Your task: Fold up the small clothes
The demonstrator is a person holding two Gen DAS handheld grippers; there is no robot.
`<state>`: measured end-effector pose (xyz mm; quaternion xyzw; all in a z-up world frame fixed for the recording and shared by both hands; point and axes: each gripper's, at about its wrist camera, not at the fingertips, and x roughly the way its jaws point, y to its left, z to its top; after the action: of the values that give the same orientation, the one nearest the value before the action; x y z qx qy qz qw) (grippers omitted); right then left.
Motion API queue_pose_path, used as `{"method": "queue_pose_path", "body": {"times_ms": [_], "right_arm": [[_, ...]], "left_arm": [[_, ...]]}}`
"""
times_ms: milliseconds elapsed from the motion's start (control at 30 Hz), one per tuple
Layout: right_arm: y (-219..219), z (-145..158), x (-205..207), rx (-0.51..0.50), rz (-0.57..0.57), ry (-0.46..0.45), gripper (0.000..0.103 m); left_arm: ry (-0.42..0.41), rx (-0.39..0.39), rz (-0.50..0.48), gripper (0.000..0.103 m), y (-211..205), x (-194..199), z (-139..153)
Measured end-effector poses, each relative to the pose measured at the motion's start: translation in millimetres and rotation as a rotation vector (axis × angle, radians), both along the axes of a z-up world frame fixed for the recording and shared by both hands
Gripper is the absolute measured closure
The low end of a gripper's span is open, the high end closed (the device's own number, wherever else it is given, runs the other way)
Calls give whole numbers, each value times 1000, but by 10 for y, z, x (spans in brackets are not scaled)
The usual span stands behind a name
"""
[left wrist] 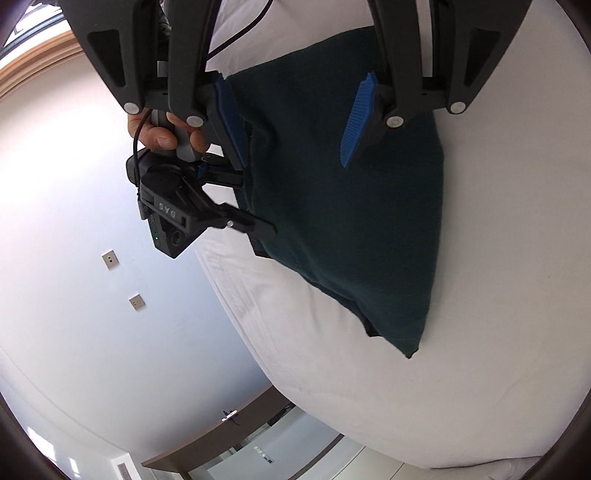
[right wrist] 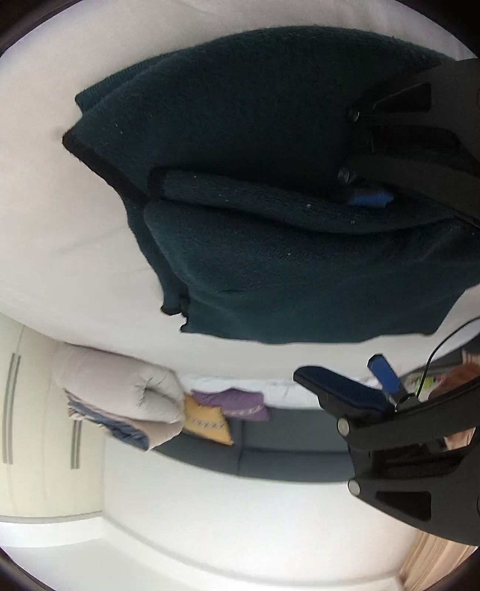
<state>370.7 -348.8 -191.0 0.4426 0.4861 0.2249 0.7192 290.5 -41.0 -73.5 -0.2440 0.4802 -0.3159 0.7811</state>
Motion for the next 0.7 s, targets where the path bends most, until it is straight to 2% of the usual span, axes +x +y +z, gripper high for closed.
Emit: {"method": "queue_pose_path", "body": {"times_ms": [33, 67, 100, 167, 300, 467, 533, 600, 633, 700], "right_arm": [[101, 1, 32, -57, 38, 13, 61], [193, -10, 50, -105, 63, 28, 75], [244, -7, 57, -148, 75, 38, 82], [248, 65, 51, -199, 81, 29, 90], [82, 266, 10, -251, 104, -12, 91], [-316, 479, -37, -246, 73, -57, 91], [-472, 412, -61, -240, 65, -43, 91], [-538, 170, -46, -264, 72, 32, 91], [-605, 47, -47, -241, 56, 62, 91], [-760, -50, -102, -129, 8, 43, 92]], "left_arm": [[10, 3, 7, 49, 25, 0, -46], [18, 6, 11, 49, 34, -1, -85], [24, 9, 10, 49, 45, -1, -115], [28, 13, 6, 49, 27, -7, -141], [-8, 29, -13, 49, -82, -20, -63], [-56, 40, -41, 38, -306, -62, 41], [-58, 57, -60, 38, -386, -71, 17], [-41, 73, -75, 38, -418, -76, -44], [-32, 76, -79, 38, -446, -73, -84], [-25, 90, -89, 38, -485, -78, -135]]}}
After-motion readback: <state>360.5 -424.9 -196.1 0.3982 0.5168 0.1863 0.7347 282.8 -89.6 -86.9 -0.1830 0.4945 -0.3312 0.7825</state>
